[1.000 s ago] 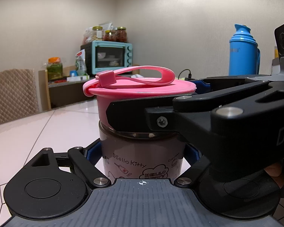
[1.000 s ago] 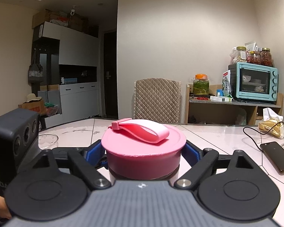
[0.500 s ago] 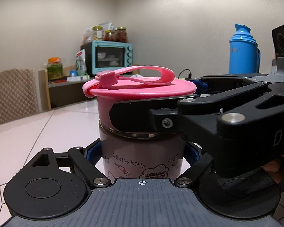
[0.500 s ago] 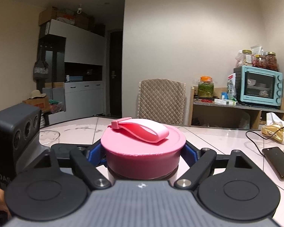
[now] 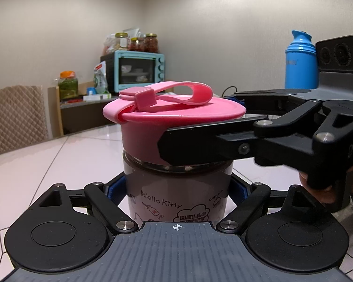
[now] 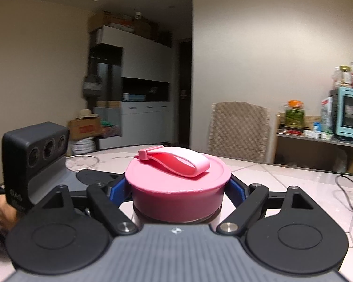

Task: Unscrew bottle cap and pour
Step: 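Regrip the pink cap with the right gripper and twist it off the bottle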

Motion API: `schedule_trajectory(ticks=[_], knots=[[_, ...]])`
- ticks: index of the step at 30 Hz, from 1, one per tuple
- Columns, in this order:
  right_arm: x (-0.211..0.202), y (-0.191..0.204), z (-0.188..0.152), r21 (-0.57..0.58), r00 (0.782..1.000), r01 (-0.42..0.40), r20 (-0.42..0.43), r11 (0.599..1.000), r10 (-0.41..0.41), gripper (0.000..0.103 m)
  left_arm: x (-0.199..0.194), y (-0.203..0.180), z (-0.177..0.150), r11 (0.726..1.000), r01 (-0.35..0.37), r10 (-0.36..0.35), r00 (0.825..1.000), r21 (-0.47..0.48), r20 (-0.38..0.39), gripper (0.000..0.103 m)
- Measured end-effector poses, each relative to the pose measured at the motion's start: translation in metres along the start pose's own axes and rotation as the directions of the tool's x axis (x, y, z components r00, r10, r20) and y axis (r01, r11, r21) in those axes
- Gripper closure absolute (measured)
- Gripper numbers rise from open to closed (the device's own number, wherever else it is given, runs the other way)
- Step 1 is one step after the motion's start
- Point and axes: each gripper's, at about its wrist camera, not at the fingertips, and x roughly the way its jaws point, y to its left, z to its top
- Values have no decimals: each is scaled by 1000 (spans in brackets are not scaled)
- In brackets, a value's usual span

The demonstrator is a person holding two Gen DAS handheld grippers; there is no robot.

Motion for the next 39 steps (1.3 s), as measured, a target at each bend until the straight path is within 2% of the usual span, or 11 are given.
schedule_trajectory(ticks=[7, 13, 29, 39], knots=[[-1, -18, 8, -30, 993, -117, -22, 993, 116, 18, 0, -2, 0, 1000, -6, 6, 1000, -5, -3, 13], [0, -33, 13, -6, 980, -198, -13, 980, 198, 18, 0, -5, 1, 1000, -18, 18, 1000, -3, -2, 13], [-2, -30, 20, 0, 984, -171, 51, 985, 170, 18, -6, -8, 0, 999, -37, 37, 999, -2, -1, 13], [-8, -30, 20, 23, 991, -102, 85, 995, 99, 18, -11, -7, 0, 997, -75, 75, 997, 2, -7, 13]])
